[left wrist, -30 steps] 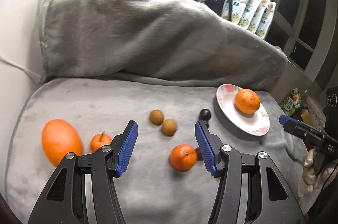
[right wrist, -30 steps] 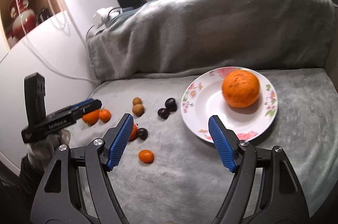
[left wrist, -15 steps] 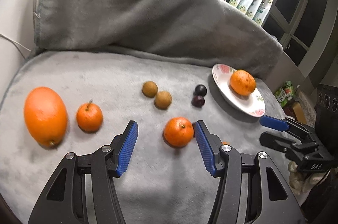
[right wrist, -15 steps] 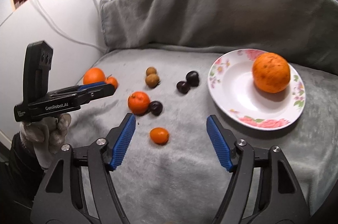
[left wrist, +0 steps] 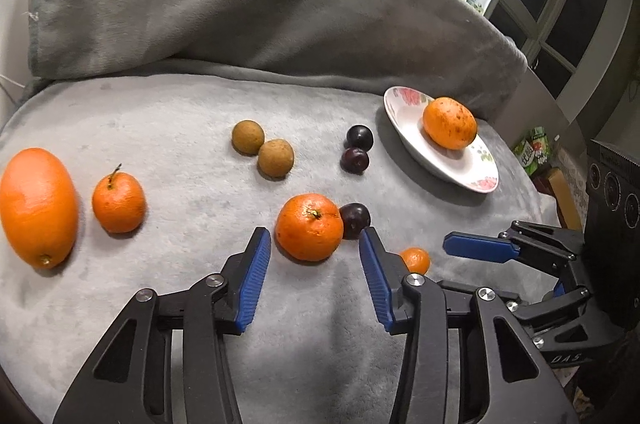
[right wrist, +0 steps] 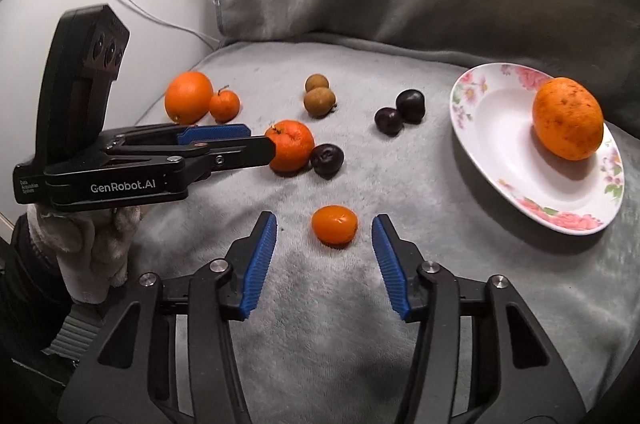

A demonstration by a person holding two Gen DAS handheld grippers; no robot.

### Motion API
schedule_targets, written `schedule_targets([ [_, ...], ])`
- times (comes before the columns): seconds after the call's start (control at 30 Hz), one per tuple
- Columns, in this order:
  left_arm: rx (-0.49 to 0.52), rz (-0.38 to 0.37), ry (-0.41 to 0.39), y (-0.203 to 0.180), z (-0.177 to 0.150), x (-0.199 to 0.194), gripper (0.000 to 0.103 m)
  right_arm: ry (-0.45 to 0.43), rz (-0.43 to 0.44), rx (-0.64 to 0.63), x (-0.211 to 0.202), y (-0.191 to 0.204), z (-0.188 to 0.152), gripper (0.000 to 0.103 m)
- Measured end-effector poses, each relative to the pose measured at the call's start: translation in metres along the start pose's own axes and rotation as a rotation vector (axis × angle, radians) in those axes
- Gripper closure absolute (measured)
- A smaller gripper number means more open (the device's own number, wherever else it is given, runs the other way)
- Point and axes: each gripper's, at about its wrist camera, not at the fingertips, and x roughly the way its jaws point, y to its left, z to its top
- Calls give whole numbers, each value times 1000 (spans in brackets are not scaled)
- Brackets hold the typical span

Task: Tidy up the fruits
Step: 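Move the right gripper to the small tangerine while the left gripper approaches the medium tangerine, then close the right gripper on the small tangerine while the left gripper grasps the medium tangerine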

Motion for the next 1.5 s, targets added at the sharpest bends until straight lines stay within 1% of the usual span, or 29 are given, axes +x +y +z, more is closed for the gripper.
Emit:
schedule_targets([
  [0.07, 5, 9, 7, -1, 1, 3, 58, 13, -3, -6, 5, 1, 0, 54],
  [0.13, 4, 5, 12, 0, 2, 7, 59, 23, -3, -13, 9, 2, 1, 58],
  [0.3, 9, 8, 28, 0, 2, 14, 63, 46, -14, -17, 17, 2, 2, 62],
  [0.43, 8, 9, 40, 1, 2, 18, 66, 51, -22, -26, 20, 4, 4, 66],
  [0.67, 18, 12, 39, 2, 2, 21, 67, 56, -37, -28, 22, 6, 5, 71],
  [0.7, 19, 13, 38, 1, 3, 21, 67, 57, -43, -30, 22, 7, 5, 75],
  [1.07, -5, 3, 24, 5, 2, 15, 68, 44, -49, -15, 19, 6, 3, 76],
  [1.23, -25, -7, 9, 8, 4, 8, 68, 16, -51, 5, 8, 2, 1, 76],
  [1.5, -8, -24, -17, -1, 14, 0, 69, -35, -77, 39, -14, -10, -3, 77],
])
